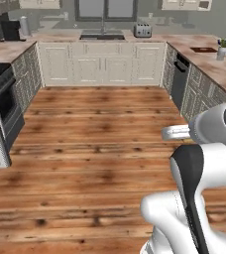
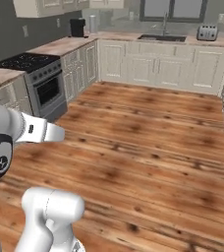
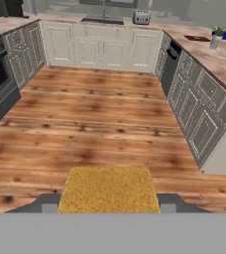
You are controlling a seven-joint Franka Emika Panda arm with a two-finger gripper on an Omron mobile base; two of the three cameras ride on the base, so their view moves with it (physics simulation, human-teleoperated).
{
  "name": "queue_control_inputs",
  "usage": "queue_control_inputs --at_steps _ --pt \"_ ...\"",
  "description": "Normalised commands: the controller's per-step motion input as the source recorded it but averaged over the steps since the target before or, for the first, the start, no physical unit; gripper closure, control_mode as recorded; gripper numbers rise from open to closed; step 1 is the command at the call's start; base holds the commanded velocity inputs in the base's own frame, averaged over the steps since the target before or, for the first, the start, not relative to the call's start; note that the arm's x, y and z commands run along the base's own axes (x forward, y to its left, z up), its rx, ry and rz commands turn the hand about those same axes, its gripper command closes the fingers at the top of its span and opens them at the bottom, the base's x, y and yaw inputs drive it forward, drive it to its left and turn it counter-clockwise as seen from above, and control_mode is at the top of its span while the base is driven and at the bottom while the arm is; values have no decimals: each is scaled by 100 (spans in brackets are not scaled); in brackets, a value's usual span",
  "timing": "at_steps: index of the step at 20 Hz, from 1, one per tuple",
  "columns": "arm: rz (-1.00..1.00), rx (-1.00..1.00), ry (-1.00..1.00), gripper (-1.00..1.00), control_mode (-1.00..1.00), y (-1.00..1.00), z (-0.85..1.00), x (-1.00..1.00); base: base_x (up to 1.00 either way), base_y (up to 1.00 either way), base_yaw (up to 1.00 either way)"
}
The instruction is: Take the cakes from the fridge and place them on the empty tray on the dining counter.
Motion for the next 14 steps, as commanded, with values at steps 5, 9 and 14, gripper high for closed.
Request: queue_control_inputs --at_steps 5,9,14 --pt "0 0 0 100 100 0 0 0 -15 0 -31" --pt "0 0 0 100 100 0 0 0 -2 -13 -29" --pt "0 0 0 100 100 0 0 0 0 -35 -26"
